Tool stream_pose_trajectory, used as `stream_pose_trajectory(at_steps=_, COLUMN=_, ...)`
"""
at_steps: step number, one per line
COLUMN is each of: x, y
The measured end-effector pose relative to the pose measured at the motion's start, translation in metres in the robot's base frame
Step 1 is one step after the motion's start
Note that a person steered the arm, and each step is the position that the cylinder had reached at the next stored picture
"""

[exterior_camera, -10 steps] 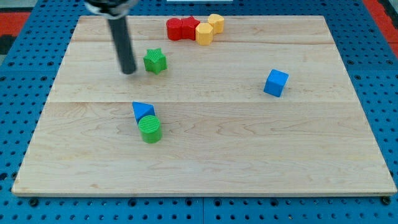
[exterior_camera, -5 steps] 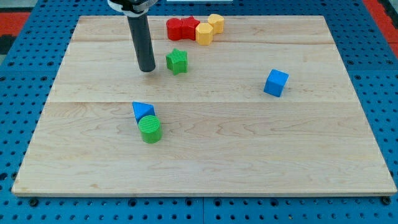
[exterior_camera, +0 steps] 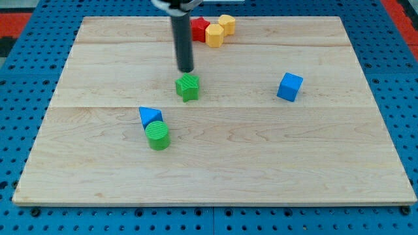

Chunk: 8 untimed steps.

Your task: Place the green star below the yellow hexagon vertically

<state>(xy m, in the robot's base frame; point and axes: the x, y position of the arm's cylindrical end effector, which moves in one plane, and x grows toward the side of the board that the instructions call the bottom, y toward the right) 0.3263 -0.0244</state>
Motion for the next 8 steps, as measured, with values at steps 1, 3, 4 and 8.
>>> stream_pose_trajectory(at_steps=1, x=0.019, y=0.065)
stream_pose_trajectory(at_steps=3, x=0.036, y=0.075)
stream_pose_trajectory(at_steps=4, x=0.036, y=0.07)
stream_pose_trajectory(at_steps=8, x=0.089, y=0.1)
